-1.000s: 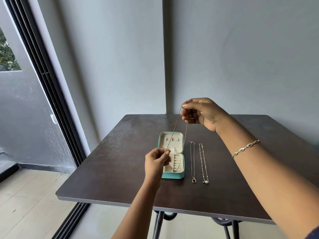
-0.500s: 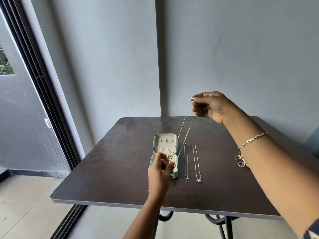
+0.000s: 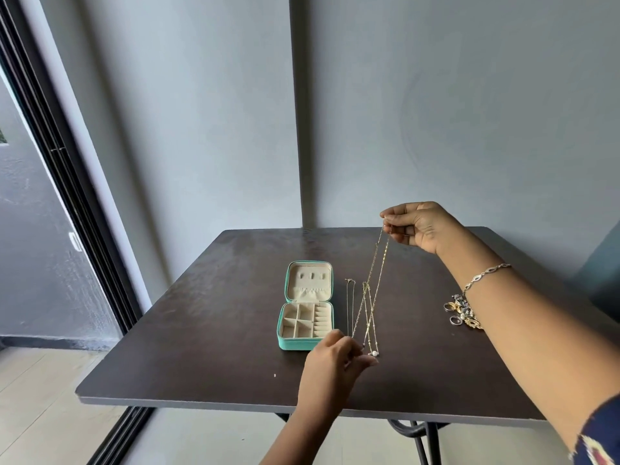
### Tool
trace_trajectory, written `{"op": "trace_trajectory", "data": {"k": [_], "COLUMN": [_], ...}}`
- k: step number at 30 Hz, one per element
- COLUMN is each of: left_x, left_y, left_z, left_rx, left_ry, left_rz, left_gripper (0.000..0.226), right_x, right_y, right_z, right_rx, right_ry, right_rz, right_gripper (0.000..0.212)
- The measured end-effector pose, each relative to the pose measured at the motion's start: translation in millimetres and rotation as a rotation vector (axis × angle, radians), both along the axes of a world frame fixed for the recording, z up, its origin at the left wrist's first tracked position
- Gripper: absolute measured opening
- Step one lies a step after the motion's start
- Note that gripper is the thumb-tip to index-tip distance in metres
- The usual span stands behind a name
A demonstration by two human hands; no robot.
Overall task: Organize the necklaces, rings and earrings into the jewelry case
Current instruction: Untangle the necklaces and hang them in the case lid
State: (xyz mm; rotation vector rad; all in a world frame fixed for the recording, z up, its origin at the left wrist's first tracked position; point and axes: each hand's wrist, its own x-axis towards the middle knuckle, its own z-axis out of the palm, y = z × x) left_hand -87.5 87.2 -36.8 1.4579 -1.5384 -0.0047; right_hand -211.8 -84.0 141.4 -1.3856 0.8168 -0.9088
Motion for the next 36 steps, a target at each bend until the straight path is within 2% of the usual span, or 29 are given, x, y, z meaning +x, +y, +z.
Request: {"op": "trace_trajectory", "data": {"k": [4, 9, 13, 18, 21, 25, 29, 32, 36], "left_x": [-9.1, -15.6, -21.1, -26.5, -30.3, -33.1, -34.8, -38.4, -43.3], "left_y": [-2.8, -3.0, -3.3, -16.4, -23.8, -33.4, -41.3, -44.6, -47.3], "left_z": [1.1, -1.9, -3.2, -10.8, -14.3, -14.6, -14.5, -13.5, -14.9], "left_rx": [-0.075, -0.078, -0.182, -0.257, -0.248, -0.183, -0.157, -0.16, -0.11], "left_ry": [-0.175, -0.275, -0.365, -0.476, -0.509, -0.628, -0.747, -0.815, -0.9], "left_rz": [0.184, 0.232, 0.168, -0.023, -0.084, -0.026, 0.072, 0.104, 0.118], "left_gripper": [0.034, 0.025, 0.016, 0.008, 0.007, 0.015, 0.004, 0.014, 0.017], "right_x": [-2.2, -7.2, -11.8, -9.8, -4.6, 4.0, 9.4, 13.3, 18.3], "right_y": [-11.0, -30.2, -47.1, -68.2, -77.7, -86.2, -96.9, -103.8, -109.5], "right_z": [-10.9, -27.3, -42.1, -61.3, -73.6, -94.4, -116.1, -130.1, -143.3], "right_rx": [-0.091, -0.235, -0.292, -0.38, -0.443, -0.503, -0.548, -0.554, -0.55], "right_ry": [0.106, 0.291, 0.403, 0.559, 0.688, 0.789, 0.822, 0.852, 0.866], "right_rz": [-0.057, -0.114, -0.121, -0.046, 0.011, 0.027, -0.074, -0.072, -0.06], "right_gripper": [0.011, 0.017, 0.008, 0.012, 0.015, 0.027, 0.011, 0.009, 0.013]}}
